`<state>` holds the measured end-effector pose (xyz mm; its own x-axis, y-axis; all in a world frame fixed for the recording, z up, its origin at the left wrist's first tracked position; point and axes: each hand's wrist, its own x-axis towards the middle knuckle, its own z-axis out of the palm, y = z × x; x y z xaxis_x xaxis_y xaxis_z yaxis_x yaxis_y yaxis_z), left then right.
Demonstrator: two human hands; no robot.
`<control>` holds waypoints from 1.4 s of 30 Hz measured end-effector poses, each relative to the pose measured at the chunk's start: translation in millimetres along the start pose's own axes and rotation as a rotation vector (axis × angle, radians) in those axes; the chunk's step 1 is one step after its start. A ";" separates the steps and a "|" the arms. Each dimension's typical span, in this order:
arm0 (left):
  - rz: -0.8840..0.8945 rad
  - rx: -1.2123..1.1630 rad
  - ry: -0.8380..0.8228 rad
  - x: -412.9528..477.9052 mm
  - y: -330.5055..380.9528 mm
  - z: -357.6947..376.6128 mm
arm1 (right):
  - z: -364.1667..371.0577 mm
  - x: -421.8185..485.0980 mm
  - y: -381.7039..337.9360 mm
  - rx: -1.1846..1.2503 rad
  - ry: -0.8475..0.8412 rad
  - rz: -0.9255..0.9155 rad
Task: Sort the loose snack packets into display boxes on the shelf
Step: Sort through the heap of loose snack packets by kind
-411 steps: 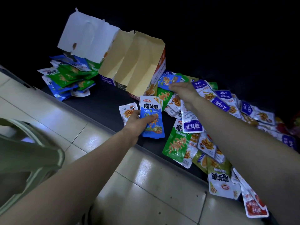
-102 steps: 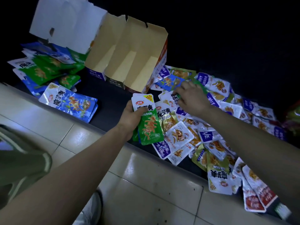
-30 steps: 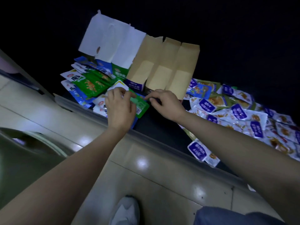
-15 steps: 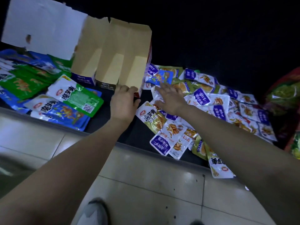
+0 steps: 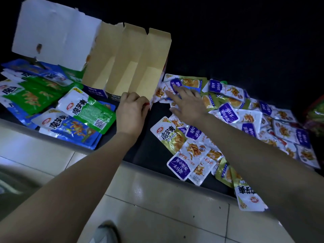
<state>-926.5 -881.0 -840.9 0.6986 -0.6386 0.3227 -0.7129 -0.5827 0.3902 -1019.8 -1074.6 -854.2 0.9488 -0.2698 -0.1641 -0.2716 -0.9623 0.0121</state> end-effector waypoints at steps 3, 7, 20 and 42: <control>0.020 0.008 0.020 2.3 -2.3 0.9 | -6.6 -10.3 14.9 -0.046 0.091 0.058; 0.029 0.010 0.029 -0.4 -2.2 3.0 | -22.0 -6.7 22.5 0.012 0.139 0.129; 0.017 0.007 0.038 -2.2 -1.8 11.5 | -1.7 7.6 1.3 0.052 0.022 -0.054; 0.174 -0.109 -0.444 -38.1 41.1 29.7 | -27.1 -51.5 30.7 -0.004 -0.001 0.105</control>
<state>-984.3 -895.6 -862.8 0.4593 -0.8883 0.0012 -0.7894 -0.4075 0.4590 -1072.6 -1091.1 -818.6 0.9149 -0.3695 -0.1625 -0.3692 -0.9288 0.0333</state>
